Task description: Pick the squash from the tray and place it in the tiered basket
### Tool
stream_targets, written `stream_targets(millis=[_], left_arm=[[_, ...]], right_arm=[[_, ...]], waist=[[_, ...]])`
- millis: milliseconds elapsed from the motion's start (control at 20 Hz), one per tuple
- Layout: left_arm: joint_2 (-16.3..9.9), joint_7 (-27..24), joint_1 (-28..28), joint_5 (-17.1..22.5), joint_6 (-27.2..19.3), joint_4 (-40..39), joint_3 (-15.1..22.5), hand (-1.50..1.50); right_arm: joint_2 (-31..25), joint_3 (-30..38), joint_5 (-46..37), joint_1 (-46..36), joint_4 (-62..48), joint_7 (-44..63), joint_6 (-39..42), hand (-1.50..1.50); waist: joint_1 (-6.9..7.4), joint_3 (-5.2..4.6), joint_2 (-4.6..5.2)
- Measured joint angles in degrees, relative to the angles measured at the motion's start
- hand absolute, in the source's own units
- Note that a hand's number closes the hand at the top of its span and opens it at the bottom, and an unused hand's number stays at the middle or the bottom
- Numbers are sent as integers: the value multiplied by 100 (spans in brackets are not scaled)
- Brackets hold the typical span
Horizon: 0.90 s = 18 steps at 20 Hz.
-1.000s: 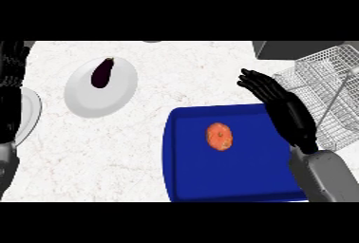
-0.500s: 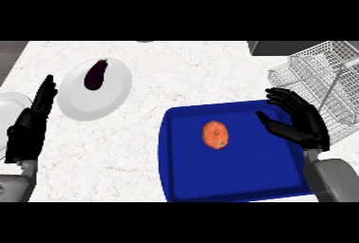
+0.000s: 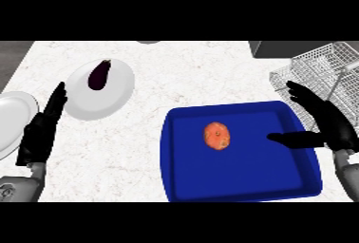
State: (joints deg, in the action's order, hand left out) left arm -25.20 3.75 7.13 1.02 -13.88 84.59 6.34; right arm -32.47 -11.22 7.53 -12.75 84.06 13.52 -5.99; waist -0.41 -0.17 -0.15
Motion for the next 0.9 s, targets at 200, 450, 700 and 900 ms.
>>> stream_targets(millis=[200, 450, 700, 900], left_arm=[[57, -18, -5, -43, 28, -13, 51, 0], [129, -3, 114, -100, 78, -123, 28, 0], [196, 108, 202, -185, 119, -105, -49, 0], [288, 5, 295, -236, 190, -313, -140, 0]], right_arm=[[-490, -450, -159, -426, 379, 950, 730, -150], [-396, -838, -289, -1374, 441, 2283, 1280, -150], [170, -1068, -531, -1988, 247, 3359, 1444, -150], [535, -1063, -589, -2313, -164, 3814, 1725, -150]], waist=[[59, -1, -1], [109, 4, 14], [99, 9, 15], [86, 12, 20]])
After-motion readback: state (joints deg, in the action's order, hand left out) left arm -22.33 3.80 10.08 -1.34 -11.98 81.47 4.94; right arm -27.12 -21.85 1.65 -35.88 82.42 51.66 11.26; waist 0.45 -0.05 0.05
